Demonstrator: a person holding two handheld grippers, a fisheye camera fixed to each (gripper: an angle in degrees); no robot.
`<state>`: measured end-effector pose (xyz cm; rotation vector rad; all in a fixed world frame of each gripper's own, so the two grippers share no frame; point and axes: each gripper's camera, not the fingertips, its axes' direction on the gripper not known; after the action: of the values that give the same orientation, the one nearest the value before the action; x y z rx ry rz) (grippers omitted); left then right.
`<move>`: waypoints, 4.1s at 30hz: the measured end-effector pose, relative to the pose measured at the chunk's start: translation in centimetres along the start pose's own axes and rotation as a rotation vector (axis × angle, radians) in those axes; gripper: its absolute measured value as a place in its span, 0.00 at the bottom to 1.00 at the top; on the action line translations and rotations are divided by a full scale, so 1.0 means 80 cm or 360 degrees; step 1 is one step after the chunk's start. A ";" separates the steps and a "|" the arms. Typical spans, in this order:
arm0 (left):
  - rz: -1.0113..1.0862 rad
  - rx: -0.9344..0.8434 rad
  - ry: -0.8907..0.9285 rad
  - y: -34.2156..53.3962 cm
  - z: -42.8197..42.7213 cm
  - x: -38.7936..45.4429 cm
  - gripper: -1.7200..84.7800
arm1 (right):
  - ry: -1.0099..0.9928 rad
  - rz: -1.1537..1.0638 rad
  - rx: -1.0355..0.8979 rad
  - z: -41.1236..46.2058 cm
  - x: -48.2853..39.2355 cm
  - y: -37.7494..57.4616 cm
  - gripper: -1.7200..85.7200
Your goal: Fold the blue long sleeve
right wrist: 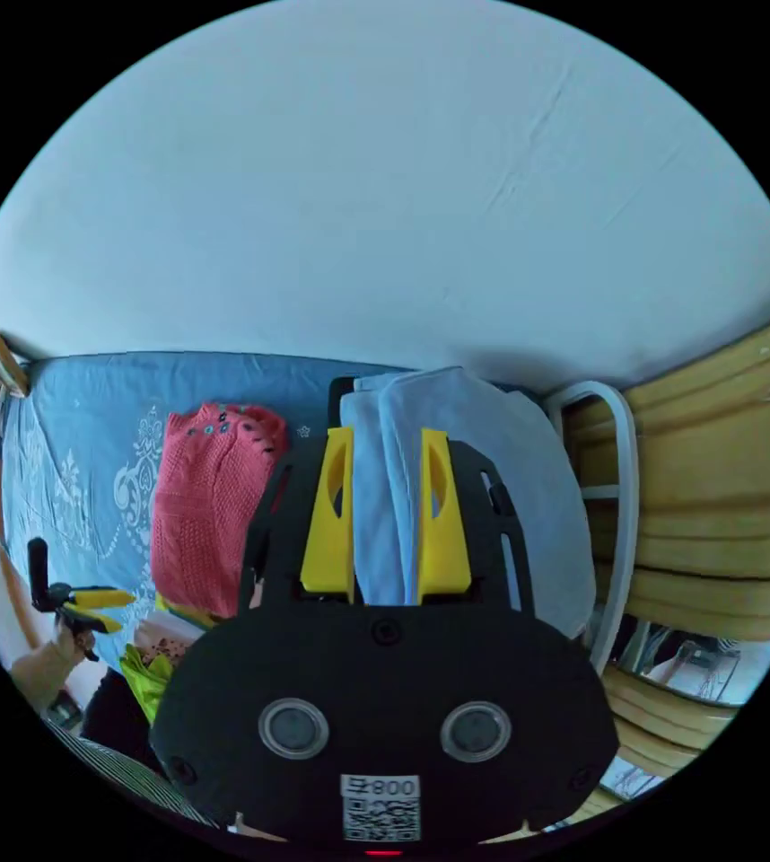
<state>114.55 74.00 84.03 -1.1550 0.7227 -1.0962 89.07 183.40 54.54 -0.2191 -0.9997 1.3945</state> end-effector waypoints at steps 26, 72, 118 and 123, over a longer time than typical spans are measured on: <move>0.0030 -0.0051 0.0371 0.076 0.002 0.074 0.18 | -0.0740 0.0639 0.0153 -0.122 0.208 0.086 0.06; 0.0645 0.0291 0.0319 0.390 -0.343 0.472 0.18 | -0.1283 -0.0009 0.0991 -0.668 -0.147 0.443 0.04; 0.0872 0.0385 0.0288 1.256 -0.745 0.829 0.14 | -0.2136 -0.0894 0.0699 -0.908 -0.965 0.771 0.04; 0.0713 0.0609 -0.0333 1.306 -0.780 0.832 0.22 | -0.2130 -0.0951 0.0815 -0.935 -0.963 0.811 0.04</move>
<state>112.11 -7.50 -28.22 -0.7197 0.5415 -0.6834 105.21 161.37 -67.88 1.4524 -1.5028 1.0770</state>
